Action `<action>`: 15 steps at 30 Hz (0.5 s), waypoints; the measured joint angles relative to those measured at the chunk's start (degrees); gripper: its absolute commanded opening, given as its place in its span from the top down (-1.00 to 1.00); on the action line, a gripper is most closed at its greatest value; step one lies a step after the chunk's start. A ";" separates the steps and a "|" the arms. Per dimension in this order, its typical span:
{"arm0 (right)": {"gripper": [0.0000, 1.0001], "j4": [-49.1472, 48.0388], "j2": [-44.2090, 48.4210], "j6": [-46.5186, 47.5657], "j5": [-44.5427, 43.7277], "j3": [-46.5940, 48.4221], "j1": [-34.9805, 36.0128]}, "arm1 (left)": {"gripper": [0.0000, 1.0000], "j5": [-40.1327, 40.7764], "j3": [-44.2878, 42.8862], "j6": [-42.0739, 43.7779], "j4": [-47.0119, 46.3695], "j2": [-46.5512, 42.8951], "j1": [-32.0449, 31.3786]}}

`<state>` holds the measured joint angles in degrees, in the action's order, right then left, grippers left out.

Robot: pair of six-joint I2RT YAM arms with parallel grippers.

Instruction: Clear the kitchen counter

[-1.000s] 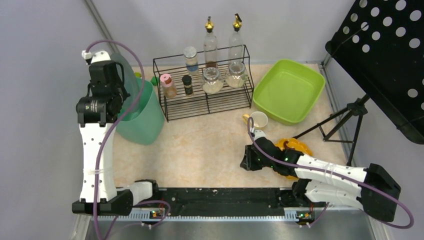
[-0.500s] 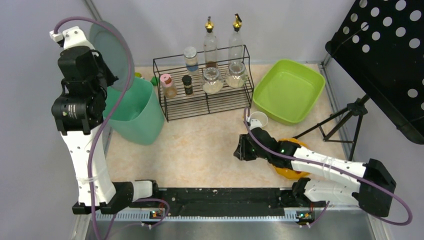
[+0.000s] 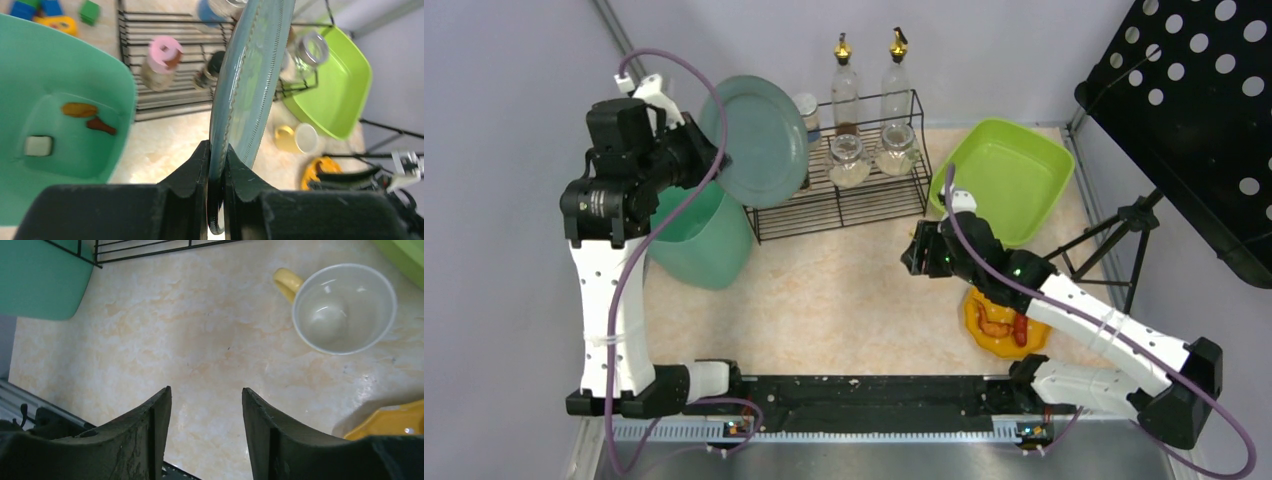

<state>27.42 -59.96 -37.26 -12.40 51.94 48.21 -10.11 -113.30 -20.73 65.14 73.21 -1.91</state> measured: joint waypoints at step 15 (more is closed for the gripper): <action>-0.43 5.29 4.46 -0.72 5.05 8.96 -2.99 | 1.00 -22.23 17.31 -11.06 -11.56 -8.13 -5.14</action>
<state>32.71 -55.51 -37.98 -7.35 60.90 45.21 -32.34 -95.98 -31.79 53.58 65.08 -7.05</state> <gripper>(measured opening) 0.703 0.155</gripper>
